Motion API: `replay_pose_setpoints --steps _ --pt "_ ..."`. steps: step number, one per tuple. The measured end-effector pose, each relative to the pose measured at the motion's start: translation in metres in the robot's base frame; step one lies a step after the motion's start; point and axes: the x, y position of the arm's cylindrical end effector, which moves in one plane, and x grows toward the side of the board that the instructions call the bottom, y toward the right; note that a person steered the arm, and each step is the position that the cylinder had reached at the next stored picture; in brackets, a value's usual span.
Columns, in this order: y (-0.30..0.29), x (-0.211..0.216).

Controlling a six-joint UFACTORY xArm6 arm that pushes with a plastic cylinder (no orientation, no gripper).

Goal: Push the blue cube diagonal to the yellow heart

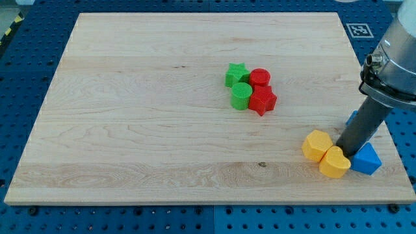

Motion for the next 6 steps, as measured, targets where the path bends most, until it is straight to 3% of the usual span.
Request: replay_pose_setpoints --steps 2,3,4,6 --pt "-0.026 -0.098" --pt "0.039 -0.101" --pt "0.067 -0.071" --pt "0.065 -0.055"
